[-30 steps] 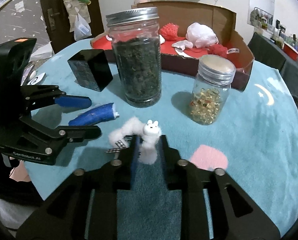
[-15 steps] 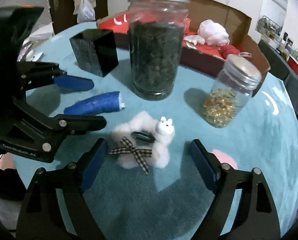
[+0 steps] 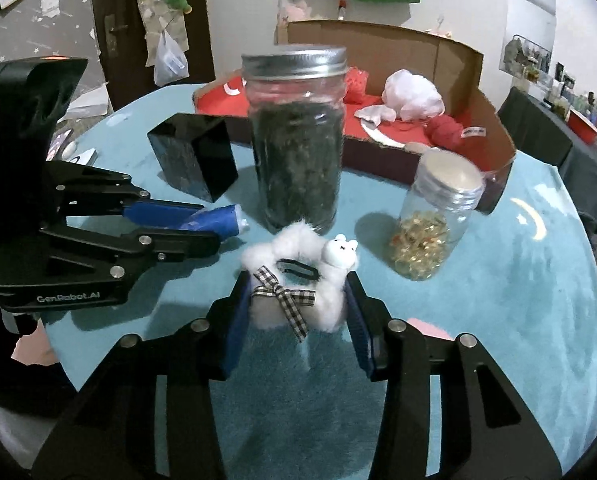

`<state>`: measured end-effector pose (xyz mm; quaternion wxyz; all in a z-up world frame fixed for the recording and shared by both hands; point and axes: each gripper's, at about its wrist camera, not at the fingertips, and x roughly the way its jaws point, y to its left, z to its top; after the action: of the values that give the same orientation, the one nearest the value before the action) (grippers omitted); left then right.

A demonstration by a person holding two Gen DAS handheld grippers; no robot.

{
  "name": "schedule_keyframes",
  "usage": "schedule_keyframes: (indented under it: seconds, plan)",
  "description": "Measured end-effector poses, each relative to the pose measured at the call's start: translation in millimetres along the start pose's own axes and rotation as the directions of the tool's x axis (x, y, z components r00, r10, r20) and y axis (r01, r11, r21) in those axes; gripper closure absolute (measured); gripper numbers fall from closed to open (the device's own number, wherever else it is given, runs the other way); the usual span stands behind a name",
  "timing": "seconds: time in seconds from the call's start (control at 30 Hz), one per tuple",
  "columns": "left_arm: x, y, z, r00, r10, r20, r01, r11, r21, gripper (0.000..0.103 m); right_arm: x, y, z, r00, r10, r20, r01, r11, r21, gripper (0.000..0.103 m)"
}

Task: Organize soft objects
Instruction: 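Carry the blue roll and white plush with both tools over the box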

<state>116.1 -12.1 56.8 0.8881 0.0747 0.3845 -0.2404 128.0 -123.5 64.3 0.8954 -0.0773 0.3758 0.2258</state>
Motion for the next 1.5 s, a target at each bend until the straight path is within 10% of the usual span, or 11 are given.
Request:
schedule_keyframes:
  seconds: [1.0,1.5]
  plan:
    - [-39,89,-44,0.982,0.184,-0.045,-0.189,0.968,-0.163,0.08,-21,-50,-27,0.994,-0.1,-0.039,0.104,0.988,0.114,0.061]
    - [-20,128,-23,0.976,0.218,-0.02,-0.219,0.975,-0.022,0.08,-17,-83,-14,0.98,-0.199,-0.015,0.2,0.98,0.007,0.061]
